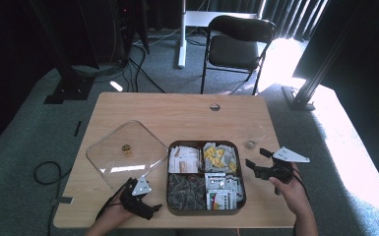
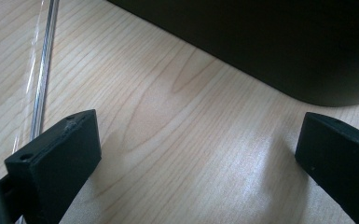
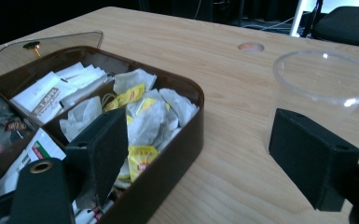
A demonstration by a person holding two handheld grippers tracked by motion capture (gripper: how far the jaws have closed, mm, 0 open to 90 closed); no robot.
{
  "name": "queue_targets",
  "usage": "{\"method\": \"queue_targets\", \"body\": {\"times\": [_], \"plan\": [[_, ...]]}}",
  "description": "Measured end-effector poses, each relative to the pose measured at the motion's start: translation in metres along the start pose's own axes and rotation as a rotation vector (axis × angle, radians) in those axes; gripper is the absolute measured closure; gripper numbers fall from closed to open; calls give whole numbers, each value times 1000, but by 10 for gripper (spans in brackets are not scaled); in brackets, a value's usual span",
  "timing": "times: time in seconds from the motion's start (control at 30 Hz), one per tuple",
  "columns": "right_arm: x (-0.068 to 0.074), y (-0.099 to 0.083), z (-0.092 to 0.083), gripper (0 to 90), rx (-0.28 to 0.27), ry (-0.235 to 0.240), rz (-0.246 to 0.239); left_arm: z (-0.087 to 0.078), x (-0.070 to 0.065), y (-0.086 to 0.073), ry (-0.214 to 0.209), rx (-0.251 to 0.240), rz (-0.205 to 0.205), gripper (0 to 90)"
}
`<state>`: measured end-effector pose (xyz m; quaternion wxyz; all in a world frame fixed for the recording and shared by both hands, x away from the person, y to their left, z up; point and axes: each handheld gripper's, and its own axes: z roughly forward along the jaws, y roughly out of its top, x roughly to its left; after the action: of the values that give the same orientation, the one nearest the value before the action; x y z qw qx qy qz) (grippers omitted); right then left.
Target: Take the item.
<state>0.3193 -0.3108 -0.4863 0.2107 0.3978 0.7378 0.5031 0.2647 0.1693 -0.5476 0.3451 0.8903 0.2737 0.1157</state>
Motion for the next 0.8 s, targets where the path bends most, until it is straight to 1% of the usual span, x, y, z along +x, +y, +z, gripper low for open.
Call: {"method": "queue_targets", "body": {"times": [0.1, 0.13, 0.17, 0.33, 0.43, 0.5, 0.53, 0.8], "plan": [[0, -4, 0, 192, 2, 1, 3, 0, 0, 0, 0, 0, 0, 3], [-1, -8, 0, 192, 22, -6, -3, 0, 0, 0, 0, 0, 0, 3], [-1, -10, 0, 192, 29, -8, -5, 0, 0, 0, 0, 0, 0, 2], [-2, -19, 1, 186, 48, -6, -2, 0, 0, 0, 0, 0, 0, 2], [-2, -26, 2, 183, 72, -13, -6, 0, 0, 0, 0, 0, 0, 2], [-3, -27, 2, 183, 77, -15, -7, 0, 0, 0, 0, 0, 0, 3], [-2, -32, 3, 182, 93, -17, -6, 0, 0, 0, 0, 0, 0, 3], [-3, -48, 7, 182, 143, -28, 1, 0, 0, 0, 0, 0, 1, 3]]}}
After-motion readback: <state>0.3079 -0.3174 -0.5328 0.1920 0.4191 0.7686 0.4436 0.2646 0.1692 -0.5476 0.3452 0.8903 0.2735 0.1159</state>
